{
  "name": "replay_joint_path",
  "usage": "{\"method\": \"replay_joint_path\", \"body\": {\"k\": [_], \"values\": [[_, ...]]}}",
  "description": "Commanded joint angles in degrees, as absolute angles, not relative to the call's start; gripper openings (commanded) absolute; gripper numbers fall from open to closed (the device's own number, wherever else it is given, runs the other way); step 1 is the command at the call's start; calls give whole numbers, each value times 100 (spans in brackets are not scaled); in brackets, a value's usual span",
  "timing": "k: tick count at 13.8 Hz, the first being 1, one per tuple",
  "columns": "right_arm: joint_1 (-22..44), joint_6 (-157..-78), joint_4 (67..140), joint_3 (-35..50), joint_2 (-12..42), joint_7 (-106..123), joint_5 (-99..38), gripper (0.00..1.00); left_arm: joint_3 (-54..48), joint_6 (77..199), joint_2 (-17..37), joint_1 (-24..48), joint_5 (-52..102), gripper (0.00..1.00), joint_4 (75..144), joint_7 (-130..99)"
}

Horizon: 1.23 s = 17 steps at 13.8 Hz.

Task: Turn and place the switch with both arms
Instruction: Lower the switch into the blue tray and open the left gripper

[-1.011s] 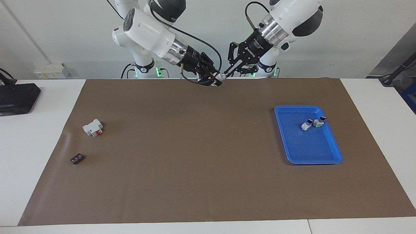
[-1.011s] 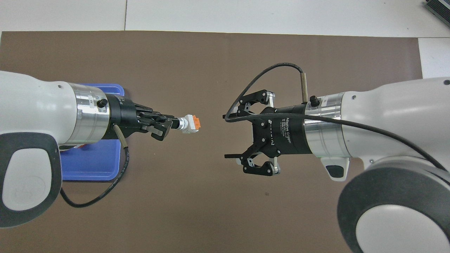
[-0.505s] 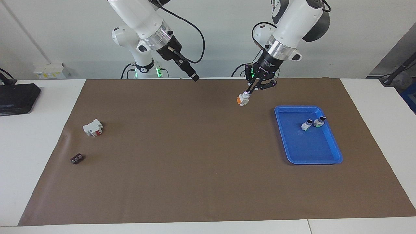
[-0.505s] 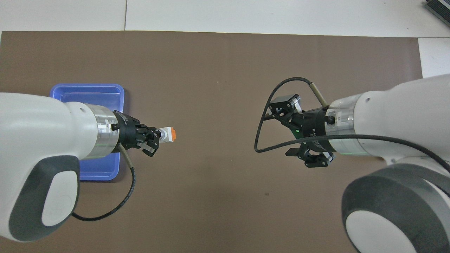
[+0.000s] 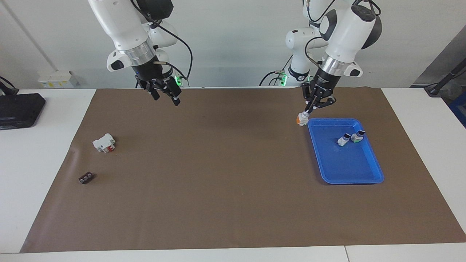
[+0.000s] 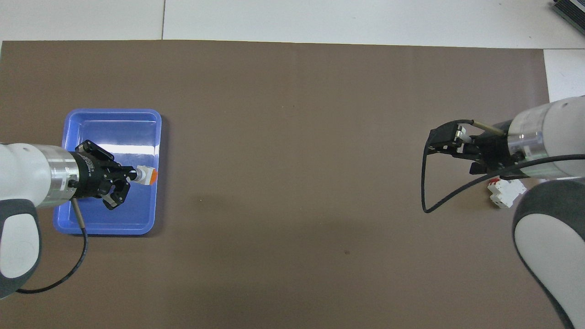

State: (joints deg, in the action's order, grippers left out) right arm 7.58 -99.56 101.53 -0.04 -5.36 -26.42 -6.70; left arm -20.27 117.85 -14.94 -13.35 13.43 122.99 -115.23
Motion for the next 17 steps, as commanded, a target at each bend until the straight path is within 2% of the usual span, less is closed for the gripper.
{"method": "replay_joint_path", "body": {"k": [1,5,9,11,13,15,16,17], "values": [[239,-9704,10213,62,-624,-1691,-387,99,-2083,12119,-1696,-1739,1204,0,12743,-10069],[-70,-9625,9837,35,-484,-1134,60,99,-2092,12944,-1513,-2047,1195,0,13349,-8599],[-159,-9195,9196,26,-221,-1107,0,100,-2083,13797,-924,-2197,1038,0,13561,-8218],[-132,-8564,8590,53,25,-1107,9,100,-2083,13930,-818,-2197,1002,0,13597,-8218],[-114,-8184,8281,53,105,-846,96,100,-2083,13896,-800,-2189,993,0,13579,-8139],[-79,-8200,8296,62,97,-624,228,100,-2092,13834,-791,-2128,993,47,13518,-7579],[-79,-8226,8480,70,18,-633,246,100,-2092,13817,-791,-2101,967,52,13457,-7393],[-79,-8322,8690,70,-69,-659,281,100,-2092,13816,-730,-2083,932,53,13317,-7374]]}}
